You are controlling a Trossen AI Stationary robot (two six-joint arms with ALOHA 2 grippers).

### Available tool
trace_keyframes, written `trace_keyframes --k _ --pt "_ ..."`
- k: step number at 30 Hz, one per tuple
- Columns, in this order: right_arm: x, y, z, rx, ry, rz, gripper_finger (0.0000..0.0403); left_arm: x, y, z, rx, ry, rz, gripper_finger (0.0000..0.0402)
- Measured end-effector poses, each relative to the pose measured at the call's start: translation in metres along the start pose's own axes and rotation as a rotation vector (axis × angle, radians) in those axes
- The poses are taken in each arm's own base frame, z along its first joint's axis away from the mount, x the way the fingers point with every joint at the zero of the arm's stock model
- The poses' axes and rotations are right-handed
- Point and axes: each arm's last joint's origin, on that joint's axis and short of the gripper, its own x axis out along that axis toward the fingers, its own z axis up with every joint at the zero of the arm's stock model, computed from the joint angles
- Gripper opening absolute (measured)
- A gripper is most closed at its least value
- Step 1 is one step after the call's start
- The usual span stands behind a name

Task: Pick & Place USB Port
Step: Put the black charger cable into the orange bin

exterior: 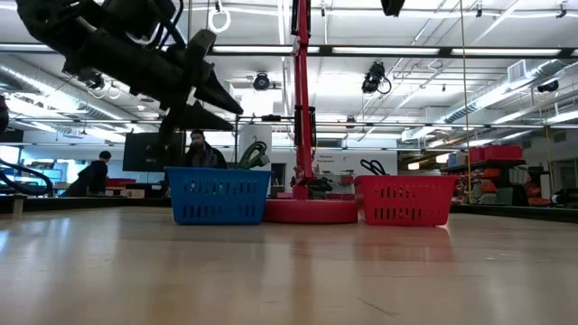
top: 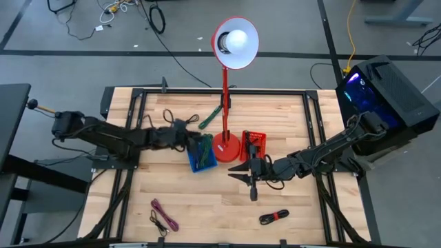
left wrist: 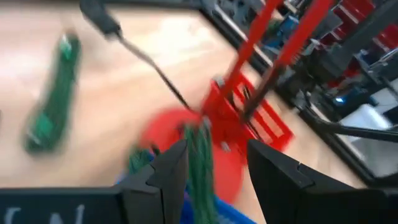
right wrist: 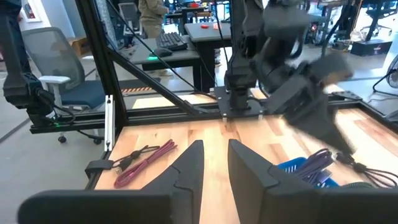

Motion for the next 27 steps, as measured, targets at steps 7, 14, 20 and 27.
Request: trace_keyframes --k 7,14,20,27 --pt "0.0 0.001 -0.003 -0.001 0.032 0.022 0.0076 -0.022 0.005 0.06 0.313 -0.082 0.119 0.017" --pt "0.002 -0.004 -0.001 -0.067 0.018 0.006 0.0076 -0.04 0.023 0.116 0.495 0.15 0.48 0.017" --pt "0.005 -0.012 -0.003 -0.106 0.043 -0.022 0.0076 -0.025 0.056 0.134 0.549 0.3 0.557 0.017" --pt "0.008 -0.021 -0.004 -0.127 0.07 -0.053 0.0076 0.003 0.102 0.125 0.541 0.552 0.532 0.0169"
